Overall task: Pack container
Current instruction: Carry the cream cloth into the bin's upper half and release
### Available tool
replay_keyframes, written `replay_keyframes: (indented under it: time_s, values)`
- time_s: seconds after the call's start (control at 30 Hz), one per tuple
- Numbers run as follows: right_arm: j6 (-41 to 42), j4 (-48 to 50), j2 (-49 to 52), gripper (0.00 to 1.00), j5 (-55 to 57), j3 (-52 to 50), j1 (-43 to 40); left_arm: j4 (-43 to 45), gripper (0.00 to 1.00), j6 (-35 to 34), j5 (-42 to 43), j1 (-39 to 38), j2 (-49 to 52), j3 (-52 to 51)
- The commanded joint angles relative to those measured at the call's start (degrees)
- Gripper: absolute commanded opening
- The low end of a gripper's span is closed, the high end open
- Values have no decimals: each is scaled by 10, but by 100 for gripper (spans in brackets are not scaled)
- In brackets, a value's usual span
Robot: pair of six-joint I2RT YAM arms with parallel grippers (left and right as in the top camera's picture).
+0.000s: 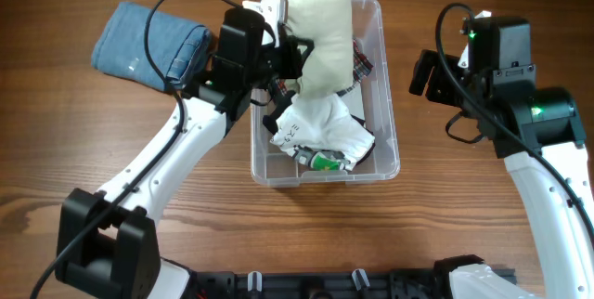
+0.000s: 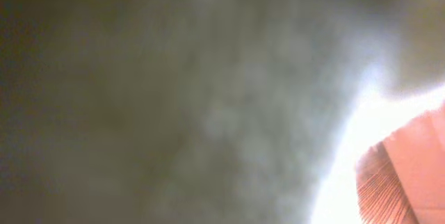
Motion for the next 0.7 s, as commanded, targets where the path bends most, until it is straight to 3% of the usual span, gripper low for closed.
replay_keyframes:
  time_s: [0.0, 0.1, 0.13, 0.17, 0.2, 0.43, 0.6, 0.63, 0.67]
  values:
    - [-6, 0, -6, 100, 1, -3, -2, 31, 4, -25, 14, -5, 16, 12]
    - [-6, -3, -4, 100, 1, -4, -2, 14, 4, -32, 27, -5, 46, 12]
    - [-6, -4, -3, 100, 1, -3, -2, -6, 14, -31, 27, -3, 50, 12]
    - [-6, -5, -2, 100, 1, -3, -2, -16, 50, -27, 26, -1, 50, 12]
    - [-6, -7, -2, 99, 1, -3, -2, -23, 96, -25, 26, 4, 50, 12]
    - [-21, -11, 0, 100, 2, -4, -2, -34, 100, -42, 87, 66, 9, 40]
    - [-21, -9, 1, 100, 2, -4, -2, -14, 100, -9, 85, 37, -13, 119]
    - [-21, -9, 1, 100, 2, -4, -2, -1, 98, 12, 72, 25, -13, 121]
    - [-21, -9, 1, 100, 2, -4, -2, 1, 81, 23, 42, 15, -13, 121]
